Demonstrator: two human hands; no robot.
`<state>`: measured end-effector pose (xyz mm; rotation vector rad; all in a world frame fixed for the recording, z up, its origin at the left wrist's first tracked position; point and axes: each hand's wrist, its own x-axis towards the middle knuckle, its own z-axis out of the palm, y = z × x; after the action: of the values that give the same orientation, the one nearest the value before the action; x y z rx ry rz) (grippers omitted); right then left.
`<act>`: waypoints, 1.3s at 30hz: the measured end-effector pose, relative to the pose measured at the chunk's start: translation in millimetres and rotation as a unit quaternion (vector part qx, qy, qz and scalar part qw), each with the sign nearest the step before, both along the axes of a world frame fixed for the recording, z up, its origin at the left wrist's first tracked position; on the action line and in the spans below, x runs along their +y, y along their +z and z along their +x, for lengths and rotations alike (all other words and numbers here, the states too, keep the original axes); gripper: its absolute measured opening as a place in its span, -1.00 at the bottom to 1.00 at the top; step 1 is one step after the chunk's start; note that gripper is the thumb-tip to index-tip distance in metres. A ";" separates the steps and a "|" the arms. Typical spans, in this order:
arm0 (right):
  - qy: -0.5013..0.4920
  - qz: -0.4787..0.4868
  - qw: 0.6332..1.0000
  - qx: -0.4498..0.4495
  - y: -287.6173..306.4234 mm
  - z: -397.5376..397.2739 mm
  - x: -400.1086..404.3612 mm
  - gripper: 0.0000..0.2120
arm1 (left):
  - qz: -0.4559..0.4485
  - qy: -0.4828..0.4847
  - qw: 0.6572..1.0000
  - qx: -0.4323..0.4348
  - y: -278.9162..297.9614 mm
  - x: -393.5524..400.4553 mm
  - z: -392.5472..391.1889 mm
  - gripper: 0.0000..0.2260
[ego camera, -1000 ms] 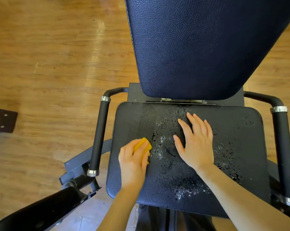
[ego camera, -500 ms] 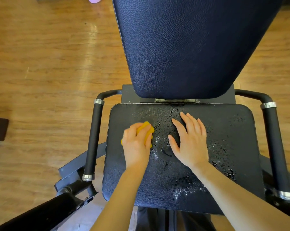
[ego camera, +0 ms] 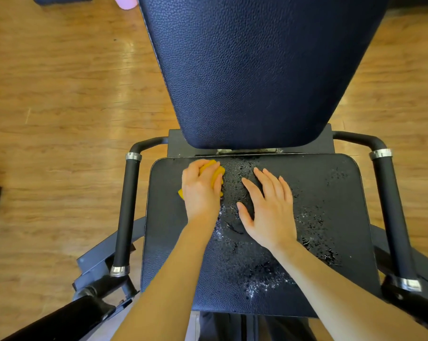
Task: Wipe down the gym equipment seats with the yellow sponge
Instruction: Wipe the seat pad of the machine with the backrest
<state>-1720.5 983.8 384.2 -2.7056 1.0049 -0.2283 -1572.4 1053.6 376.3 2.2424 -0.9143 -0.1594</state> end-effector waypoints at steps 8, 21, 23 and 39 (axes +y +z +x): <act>0.002 0.003 1.000 0.003 -0.7 -0.6 -0.7 -0.51 | 0.027 -0.014 0.997 -0.068 4.3 26.0 -13.1 -0.73; 0.000 0.002 1.000 -0.005 -0.5 -0.6 -0.6 -0.52 | 0.011 -0.023 1.000 -0.001 0.3 3.7 -1.7 -0.74; 0.000 -0.001 1.000 -0.009 -0.5 -0.4 -0.4 -0.53 | 0.013 -0.019 0.999 -0.033 3.6 -12.6 5.0 -0.72; -0.001 0.015 1.000 0.011 -0.6 -0.2 -0.6 -0.51 | 0.060 -0.009 0.998 0.033 15.4 51.3 -38.9 -0.78</act>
<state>-1720.7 983.2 383.6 -2.6866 1.0080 -0.1813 -1611.3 1104.9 391.7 2.3248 -0.9112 -0.3016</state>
